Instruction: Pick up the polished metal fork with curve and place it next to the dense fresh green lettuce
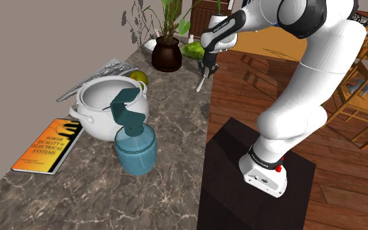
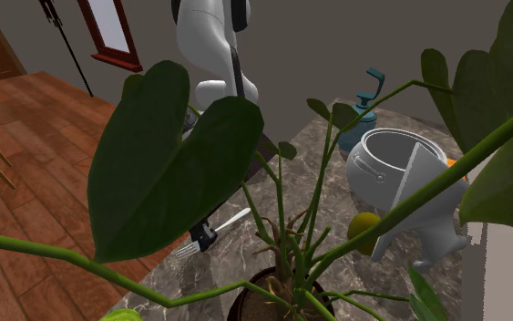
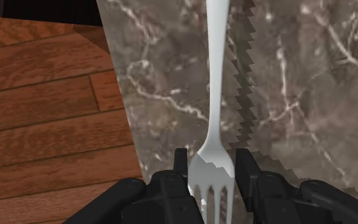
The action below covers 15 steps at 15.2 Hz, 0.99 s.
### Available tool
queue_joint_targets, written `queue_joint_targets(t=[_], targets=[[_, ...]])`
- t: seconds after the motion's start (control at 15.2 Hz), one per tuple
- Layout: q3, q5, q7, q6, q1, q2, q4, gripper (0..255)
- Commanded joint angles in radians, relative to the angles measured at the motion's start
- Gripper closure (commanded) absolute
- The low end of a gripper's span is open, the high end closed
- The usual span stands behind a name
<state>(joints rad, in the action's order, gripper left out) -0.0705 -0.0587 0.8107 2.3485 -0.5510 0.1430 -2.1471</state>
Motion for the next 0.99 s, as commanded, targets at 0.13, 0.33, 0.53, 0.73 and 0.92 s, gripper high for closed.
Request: queue_joint_targets(t=[0.13, 0.33, 0.53, 0.73, 0.92], targets=[[0.0, 0.0, 0.001, 0.002, 0.0, 0.002, 0.0, 255], [0.0, 0.0, 0.001, 0.002, 0.0, 0.002, 0.0, 0], [0.0, 0.0, 0.001, 0.002, 0.0, 0.001, 0.0, 0], [-0.001, 0.003, -0.002, -0.028, 0.0, -0.02, 0.009, 0], [-0.003, 0.012, -0.007, -0.114, 0.001, -0.074, 0.041, 0]])
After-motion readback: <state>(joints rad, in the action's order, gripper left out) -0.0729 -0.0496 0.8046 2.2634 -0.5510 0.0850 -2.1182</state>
